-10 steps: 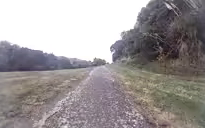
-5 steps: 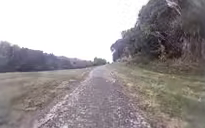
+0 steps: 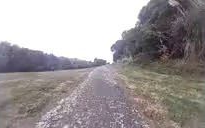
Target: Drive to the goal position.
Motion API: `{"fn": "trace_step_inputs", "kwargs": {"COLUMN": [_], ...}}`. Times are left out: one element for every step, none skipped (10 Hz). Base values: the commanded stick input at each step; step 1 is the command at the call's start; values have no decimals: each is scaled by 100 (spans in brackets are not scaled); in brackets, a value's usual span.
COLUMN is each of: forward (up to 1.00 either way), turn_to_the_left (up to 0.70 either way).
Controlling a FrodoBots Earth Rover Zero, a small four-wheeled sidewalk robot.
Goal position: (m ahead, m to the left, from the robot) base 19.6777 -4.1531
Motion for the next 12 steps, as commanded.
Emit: {"fn": "trace_step_inputs", "kwargs": {"forward": [45,45,45,45,45,45,45,45,45,45,45,45], "turn_to_the_left": [0,0,0,0,0,0,0,0,0,0,0,0]}}
